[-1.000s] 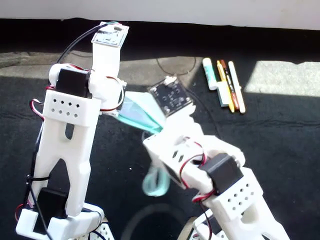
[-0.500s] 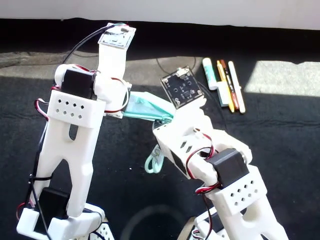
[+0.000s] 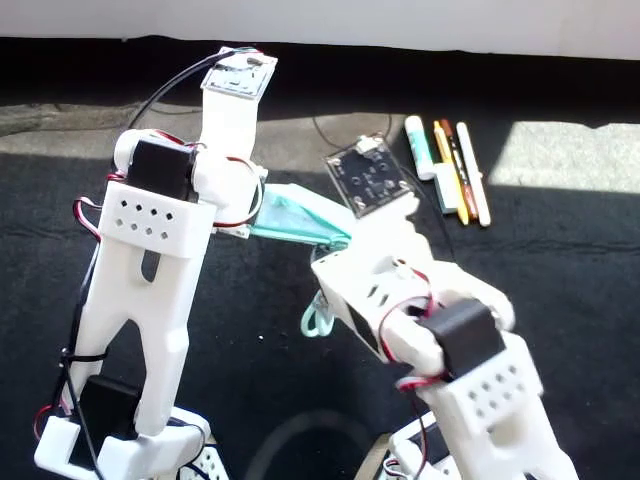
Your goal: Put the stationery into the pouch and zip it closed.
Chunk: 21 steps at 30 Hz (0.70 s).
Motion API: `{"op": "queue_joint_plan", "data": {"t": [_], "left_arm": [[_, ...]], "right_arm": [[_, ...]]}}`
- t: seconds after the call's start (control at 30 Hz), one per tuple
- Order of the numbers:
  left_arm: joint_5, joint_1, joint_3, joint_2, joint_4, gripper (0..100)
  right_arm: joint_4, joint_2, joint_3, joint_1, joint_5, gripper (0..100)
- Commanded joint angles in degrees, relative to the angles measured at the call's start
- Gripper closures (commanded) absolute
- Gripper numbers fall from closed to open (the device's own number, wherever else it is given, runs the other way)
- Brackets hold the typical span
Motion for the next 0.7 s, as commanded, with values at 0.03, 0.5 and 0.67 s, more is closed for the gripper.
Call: {"op": "queue_joint_plan", "data": {"t": [0.03, 0.5, 0.67], "left_arm": [[1.23, 0.84, 0.22, 0.40, -2.20, 99], [1.05, -2.77, 0.31, 0.48, -2.55, 99], [0.97, -7.52, -0.04, -0.13, -1.76, 99]], "right_arm": [[0.40, -7.60, -6.55, 1.45, 0.53, 77.9], [-11.38, 2.77, -12.35, 28.18, -12.75, 77.9], [-21.32, 24.75, -12.62, 29.85, -12.31, 78.1]]}}
